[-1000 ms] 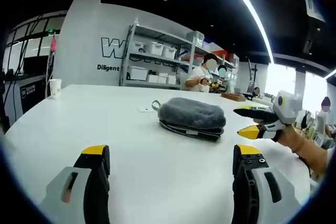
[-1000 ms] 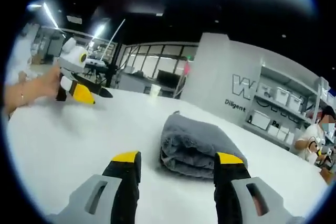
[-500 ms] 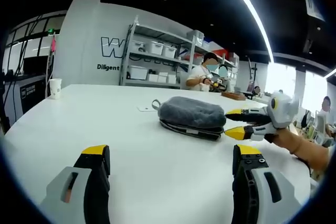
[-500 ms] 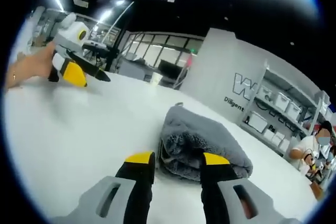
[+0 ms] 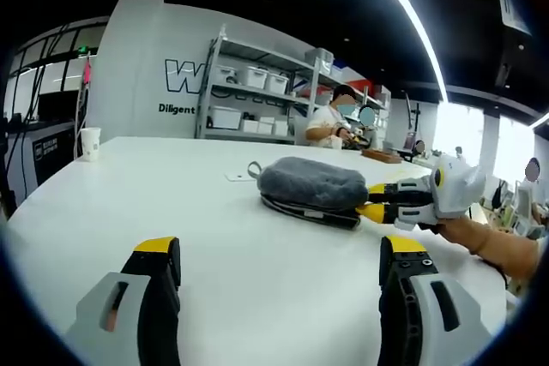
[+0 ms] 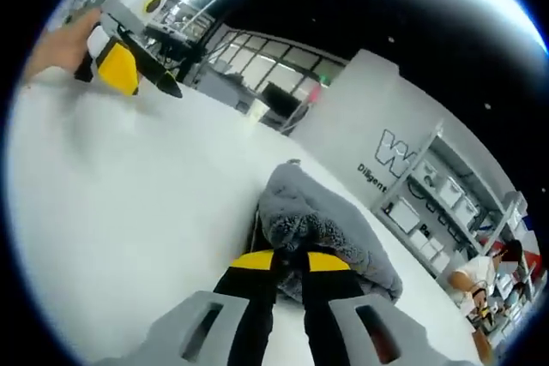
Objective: Open the folded towel by lifting each exposed corner and separating the folded layers until the towel lies flat within the target outline without major curled edges
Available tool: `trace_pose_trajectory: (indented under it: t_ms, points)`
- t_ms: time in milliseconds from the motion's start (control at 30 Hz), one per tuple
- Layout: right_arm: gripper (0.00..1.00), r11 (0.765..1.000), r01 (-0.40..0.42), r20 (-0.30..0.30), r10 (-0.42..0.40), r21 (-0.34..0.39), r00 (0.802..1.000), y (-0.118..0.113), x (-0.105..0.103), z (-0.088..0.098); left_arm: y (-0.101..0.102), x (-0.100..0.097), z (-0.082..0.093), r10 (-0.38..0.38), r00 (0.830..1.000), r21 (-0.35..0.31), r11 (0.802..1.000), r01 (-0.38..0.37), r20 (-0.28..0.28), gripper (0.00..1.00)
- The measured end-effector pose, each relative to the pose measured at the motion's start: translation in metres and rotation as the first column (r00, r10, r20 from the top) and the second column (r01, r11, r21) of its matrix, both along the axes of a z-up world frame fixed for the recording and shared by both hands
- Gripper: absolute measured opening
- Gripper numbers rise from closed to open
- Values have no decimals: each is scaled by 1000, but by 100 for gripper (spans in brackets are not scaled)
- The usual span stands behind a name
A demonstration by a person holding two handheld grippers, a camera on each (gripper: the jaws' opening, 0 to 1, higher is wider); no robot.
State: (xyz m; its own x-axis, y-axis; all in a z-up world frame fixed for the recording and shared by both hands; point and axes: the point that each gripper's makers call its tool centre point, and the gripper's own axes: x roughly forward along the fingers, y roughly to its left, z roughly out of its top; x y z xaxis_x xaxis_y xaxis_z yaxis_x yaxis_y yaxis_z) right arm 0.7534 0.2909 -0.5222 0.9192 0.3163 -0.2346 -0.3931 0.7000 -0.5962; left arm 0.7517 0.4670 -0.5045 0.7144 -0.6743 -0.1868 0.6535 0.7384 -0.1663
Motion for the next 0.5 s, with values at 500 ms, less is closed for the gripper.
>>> trace_pose_trajectory:
  t_ms: [500]
  points:
    - [1,995,-51,-1,52,83,999,30,-6,12,2,-2,4,1,1000,20,1000,-2,21,94]
